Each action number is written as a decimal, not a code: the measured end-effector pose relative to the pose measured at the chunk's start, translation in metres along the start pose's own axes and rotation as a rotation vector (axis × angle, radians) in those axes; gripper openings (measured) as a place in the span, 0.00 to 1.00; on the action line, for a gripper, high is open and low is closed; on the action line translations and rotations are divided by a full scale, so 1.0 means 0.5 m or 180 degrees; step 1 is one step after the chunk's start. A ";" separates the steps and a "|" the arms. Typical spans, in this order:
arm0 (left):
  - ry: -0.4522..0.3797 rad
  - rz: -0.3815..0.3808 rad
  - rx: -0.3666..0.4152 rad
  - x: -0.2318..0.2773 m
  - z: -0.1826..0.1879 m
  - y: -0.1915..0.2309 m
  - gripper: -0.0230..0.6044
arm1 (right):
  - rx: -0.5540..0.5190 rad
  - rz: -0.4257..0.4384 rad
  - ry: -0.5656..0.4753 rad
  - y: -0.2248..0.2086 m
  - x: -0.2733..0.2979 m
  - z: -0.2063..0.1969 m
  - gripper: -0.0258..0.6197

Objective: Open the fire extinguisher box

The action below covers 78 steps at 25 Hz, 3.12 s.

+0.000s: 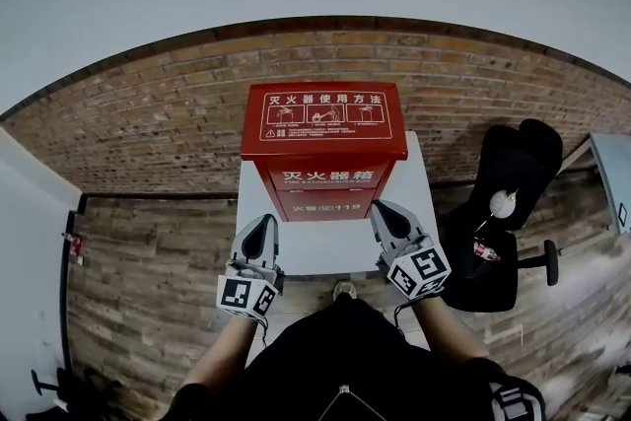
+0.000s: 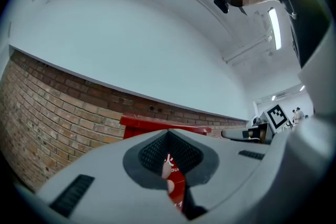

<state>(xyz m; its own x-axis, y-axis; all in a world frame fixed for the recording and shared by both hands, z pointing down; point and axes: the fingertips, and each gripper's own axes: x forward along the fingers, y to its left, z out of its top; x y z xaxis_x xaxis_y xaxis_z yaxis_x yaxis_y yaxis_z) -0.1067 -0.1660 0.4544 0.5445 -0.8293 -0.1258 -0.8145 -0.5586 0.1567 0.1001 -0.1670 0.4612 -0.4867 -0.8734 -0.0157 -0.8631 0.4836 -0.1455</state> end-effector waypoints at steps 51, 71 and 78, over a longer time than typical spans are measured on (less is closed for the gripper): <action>0.0609 -0.0789 0.0378 0.234 0.007 0.210 0.64 | -0.0410 0.0070 0.0519 -0.221 0.121 0.055 0.52; 0.0525 -0.0861 0.0300 0.245 0.039 0.190 0.64 | -0.0296 0.0118 0.0451 -0.219 0.127 0.087 0.51; 0.0494 -0.0832 0.0563 0.285 0.122 0.185 0.63 | 0.0042 0.0325 0.0162 -0.233 0.150 0.206 0.52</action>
<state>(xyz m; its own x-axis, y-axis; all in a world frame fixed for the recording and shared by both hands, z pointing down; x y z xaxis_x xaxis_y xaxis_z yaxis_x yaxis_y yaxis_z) -0.1167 -0.3350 0.3912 0.7522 -0.6588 0.0131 -0.6581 -0.7521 -0.0350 0.1777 -0.2948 0.3751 -0.5786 -0.8154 0.0192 -0.8069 0.5689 -0.1587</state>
